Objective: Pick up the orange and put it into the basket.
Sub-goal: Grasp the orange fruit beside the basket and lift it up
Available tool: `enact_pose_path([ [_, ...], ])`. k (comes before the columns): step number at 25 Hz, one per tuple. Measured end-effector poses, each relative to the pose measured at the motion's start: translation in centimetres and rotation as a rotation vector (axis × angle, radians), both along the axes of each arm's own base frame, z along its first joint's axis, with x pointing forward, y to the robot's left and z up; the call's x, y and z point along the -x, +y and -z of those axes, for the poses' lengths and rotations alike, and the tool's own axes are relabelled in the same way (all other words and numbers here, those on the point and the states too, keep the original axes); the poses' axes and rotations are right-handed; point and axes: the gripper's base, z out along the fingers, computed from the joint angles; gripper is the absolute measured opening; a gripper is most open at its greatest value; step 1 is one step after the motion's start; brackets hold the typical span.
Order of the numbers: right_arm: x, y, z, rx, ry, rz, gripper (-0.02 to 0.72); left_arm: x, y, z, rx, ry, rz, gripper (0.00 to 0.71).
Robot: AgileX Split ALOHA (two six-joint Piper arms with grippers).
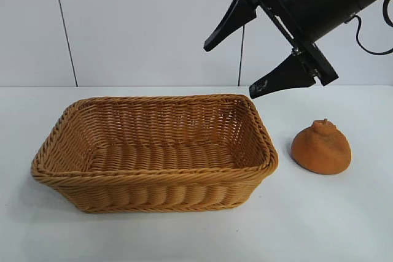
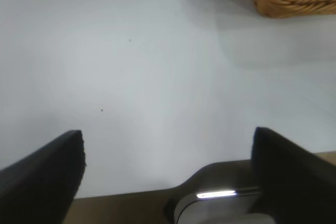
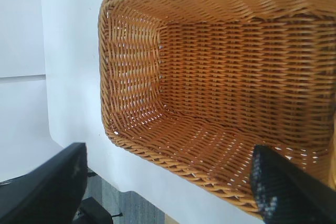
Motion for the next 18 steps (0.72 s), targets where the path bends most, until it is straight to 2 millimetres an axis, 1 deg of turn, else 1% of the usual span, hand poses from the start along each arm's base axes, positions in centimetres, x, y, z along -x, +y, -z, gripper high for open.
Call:
enact_pose_path([
  [3,-0.4,-0.1,-0.6,0.025,-0.030,-0.017,0.580,1.5,0.0,-0.3,0.007,-0.091,0.001,0.615],
  [5,-0.9,-0.2,-1.5,0.059,-0.055,-0.024,0.580,2.4,0.1,-0.5,0.012,-0.153,0.001,0.615],
  [9,-1.8,-1.2,-3.0,0.227,-0.098,-0.020,0.580,4.2,0.1,-0.8,0.019,-0.273,0.002,0.615],
  [12,-2.2,-2.6,-3.6,0.391,-0.101,-0.008,0.580,5.9,0.2,-0.9,0.024,-0.382,0.003,0.615],
  [13,-2.3,-3.2,-3.7,0.443,-0.100,-0.003,0.580,6.2,0.2,-0.9,0.024,-0.401,0.003,0.615],
  [15,-2.6,-4.6,-3.7,0.517,-0.089,0.017,0.580,6.4,0.2,-0.9,0.025,-0.413,0.003,0.615],
  [18,-3.0,-6.9,-3.5,0.557,-0.061,0.066,0.580,6.4,0.2,-0.9,0.025,-0.414,0.003,0.615],
])
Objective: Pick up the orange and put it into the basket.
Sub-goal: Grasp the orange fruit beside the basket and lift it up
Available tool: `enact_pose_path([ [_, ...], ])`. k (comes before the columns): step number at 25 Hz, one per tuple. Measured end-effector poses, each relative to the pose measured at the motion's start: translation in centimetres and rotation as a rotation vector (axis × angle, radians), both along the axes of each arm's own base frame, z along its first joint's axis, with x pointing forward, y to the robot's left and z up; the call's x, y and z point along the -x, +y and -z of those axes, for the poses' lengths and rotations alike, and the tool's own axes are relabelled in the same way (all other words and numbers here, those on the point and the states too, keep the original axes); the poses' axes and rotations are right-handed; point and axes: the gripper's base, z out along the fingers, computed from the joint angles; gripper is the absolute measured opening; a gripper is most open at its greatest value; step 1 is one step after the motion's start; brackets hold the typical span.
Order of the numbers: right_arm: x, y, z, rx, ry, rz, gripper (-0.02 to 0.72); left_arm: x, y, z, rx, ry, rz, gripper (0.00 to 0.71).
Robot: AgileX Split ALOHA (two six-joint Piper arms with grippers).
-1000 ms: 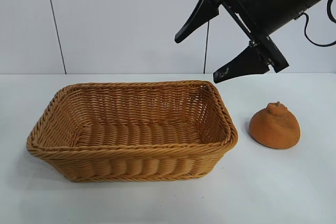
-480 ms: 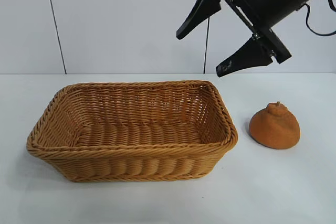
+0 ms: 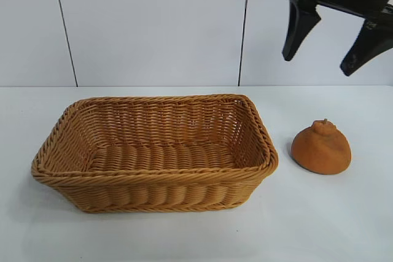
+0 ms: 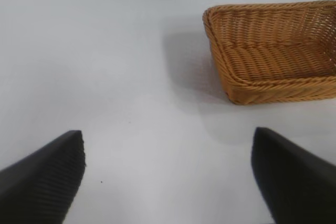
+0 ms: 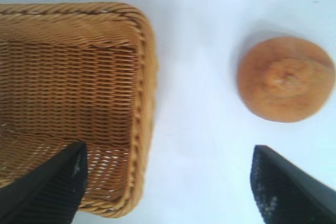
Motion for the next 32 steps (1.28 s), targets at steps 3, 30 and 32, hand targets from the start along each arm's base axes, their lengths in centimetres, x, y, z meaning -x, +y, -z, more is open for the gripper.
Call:
enact_pose_path([
  [3,-0.4,-2.1,0.0,0.010,-0.001,0.059,0.580,0.0,0.0,0.0,0.000,0.000,0.000,0.615],
  [30,-5.1,-3.6,14.0,0.028,0.209,0.152,0.030,0.0,0.0,0.0,0.000,-0.001,0.000,0.615],
  [32,-5.0,-3.7,12.9,0.029,0.182,0.146,0.034,0.0,0.0,0.0,0.000,-0.001,0.000,0.615],
])
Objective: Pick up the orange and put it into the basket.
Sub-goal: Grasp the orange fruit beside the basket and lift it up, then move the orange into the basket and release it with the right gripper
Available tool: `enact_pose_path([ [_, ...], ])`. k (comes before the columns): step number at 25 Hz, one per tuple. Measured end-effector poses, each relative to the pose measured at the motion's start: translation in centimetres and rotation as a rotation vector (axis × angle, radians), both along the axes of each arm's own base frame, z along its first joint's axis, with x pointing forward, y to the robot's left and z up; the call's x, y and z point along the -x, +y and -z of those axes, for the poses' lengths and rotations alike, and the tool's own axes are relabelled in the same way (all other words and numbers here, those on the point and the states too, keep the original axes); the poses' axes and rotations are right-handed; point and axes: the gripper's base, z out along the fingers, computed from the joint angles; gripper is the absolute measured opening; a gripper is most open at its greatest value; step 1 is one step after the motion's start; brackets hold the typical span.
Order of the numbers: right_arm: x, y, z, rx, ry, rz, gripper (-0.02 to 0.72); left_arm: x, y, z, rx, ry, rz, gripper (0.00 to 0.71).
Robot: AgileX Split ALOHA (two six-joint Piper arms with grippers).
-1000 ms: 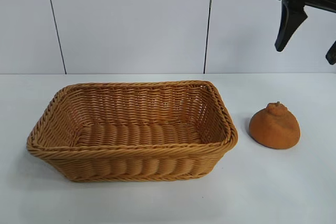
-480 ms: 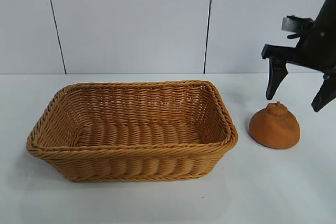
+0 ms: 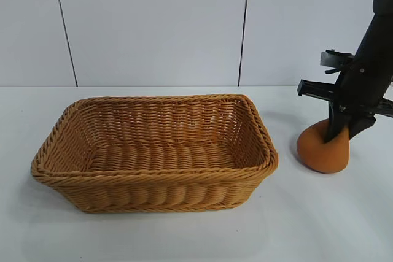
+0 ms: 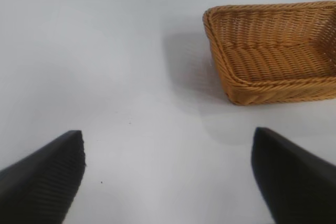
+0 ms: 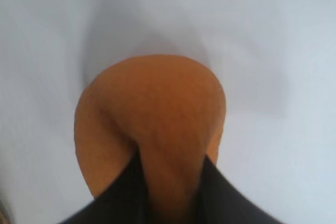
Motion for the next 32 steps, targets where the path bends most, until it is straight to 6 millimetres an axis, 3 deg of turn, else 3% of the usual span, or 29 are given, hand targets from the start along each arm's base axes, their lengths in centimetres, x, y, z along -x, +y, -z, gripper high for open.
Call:
enact_pose_path([
  [3,-0.1,0.0,-2.6,0.003,-0.063,-0.010,0.034,0.0,0.0,0.0,0.000,0.000,0.000,0.615],
  [9,0.2,0.0,-11.2,-0.018,-0.252,-0.021,0.034,0.0,0.0,0.0,0.000,0.000,0.000,0.615],
  [13,0.8,0.3,-14.3,-0.033,-0.315,-0.029,0.034,0.0,0.0,0.0,0.000,0.000,0.000,0.615],
  [17,1.4,2.9,-14.7,-0.042,-0.307,-0.108,0.034,0.0,0.0,0.0,0.000,0.000,0.000,0.615],
  [27,5.9,17.0,-14.9,-0.141,-0.373,-0.435,0.034,0.0,0.0,0.0,0.000,0.000,0.000,0.615],
  [32,7.0,21.5,-12.9,-0.171,-0.392,-0.518,0.034,0.0,0.0,0.0,0.000,0.000,0.000,0.615],
])
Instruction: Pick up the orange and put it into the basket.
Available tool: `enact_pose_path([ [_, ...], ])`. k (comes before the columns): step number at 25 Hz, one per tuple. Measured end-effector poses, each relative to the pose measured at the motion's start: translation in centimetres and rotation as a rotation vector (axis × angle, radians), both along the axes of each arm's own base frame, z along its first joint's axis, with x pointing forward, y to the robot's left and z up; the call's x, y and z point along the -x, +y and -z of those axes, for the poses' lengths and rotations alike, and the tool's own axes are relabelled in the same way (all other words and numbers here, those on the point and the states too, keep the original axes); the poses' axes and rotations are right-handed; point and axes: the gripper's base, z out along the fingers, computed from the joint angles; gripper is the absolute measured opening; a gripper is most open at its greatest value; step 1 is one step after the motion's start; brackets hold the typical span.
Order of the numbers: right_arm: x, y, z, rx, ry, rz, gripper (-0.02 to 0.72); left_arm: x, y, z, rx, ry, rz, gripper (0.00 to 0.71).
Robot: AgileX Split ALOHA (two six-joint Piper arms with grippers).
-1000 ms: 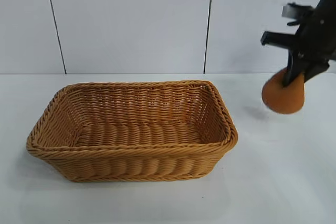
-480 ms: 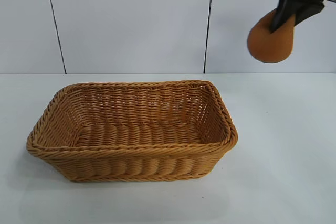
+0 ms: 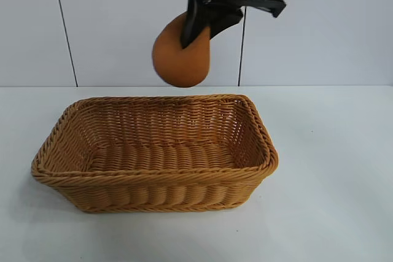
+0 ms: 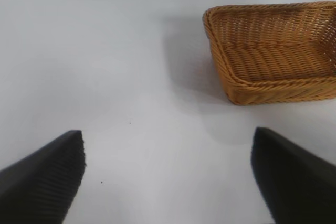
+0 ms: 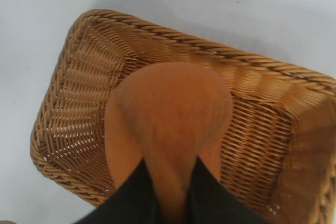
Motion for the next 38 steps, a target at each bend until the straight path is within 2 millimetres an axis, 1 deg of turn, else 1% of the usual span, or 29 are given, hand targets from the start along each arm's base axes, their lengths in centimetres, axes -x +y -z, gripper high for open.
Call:
enact_pose_path([
  [2,-0.4,1.0,2.1,0.015,0.020,-0.008,0.034,0.0,0.0,0.0,0.000,0.000,0.000,0.615],
  [3,-0.7,1.2,3.0,0.024,0.031,-0.006,0.034,0.0,0.0,0.0,0.000,0.000,0.000,0.615],
  [5,-1.3,1.6,5.6,0.056,0.072,-0.005,0.034,0.0,0.0,0.0,0.000,0.000,0.000,0.615],
  [9,-1.9,2.1,10.2,0.118,0.152,-0.004,0.034,0.0,0.0,0.0,0.000,0.000,0.000,0.615],
  [11,-2.0,2.1,11.6,0.135,0.175,-0.004,0.035,0.0,0.0,0.0,0.000,0.000,0.000,0.615],
  [12,-2.1,2.2,12.0,0.140,0.182,-0.004,0.052,0.0,0.0,0.0,0.000,0.000,0.000,0.615],
  [14,-2.1,2.2,12.1,0.142,0.183,-0.004,0.136,0.0,0.0,0.0,0.000,0.000,0.000,0.615],
  [17,-2.3,2.3,11.1,0.139,0.168,-0.011,0.380,0.0,0.0,0.0,0.000,0.000,0.000,0.615],
  [19,-2.5,2.3,9.8,0.149,0.142,-0.024,0.484,0.0,0.0,0.0,0.000,0.000,0.000,0.615],
  [20,-2.6,2.3,9.1,0.154,0.129,-0.031,0.510,0.0,0.0,0.0,0.000,0.000,0.000,0.615],
  [21,-2.8,2.2,8.3,0.167,0.119,-0.040,0.522,0.0,0.0,0.0,0.000,0.000,0.000,0.615],
  [23,-3.1,2.2,6.1,0.190,0.097,-0.044,0.538,0.0,0.0,0.0,0.000,0.000,0.000,0.615],
  [27,-3.7,1.8,2.0,0.274,0.063,-0.057,0.543,0.0,0.0,0.0,0.000,0.000,0.000,0.615],
  [30,-4.3,1.3,-0.3,0.313,0.012,-0.036,0.546,0.0,0.0,0.0,0.000,0.000,0.000,0.615],
  [32,-4.8,0.7,-1.1,0.309,-0.010,-0.012,0.546,0.0,0.0,0.0,0.000,0.000,0.000,0.615],
  [35,-6.0,-1.0,-1.3,0.312,-0.010,0.034,0.546,0.0,0.0,0.0,0.000,0.000,0.000,0.615],
  [38,-7.7,-4.0,-1.3,0.323,0.000,0.107,0.546,0.0,0.0,0.0,0.000,0.000,0.000,0.615],
])
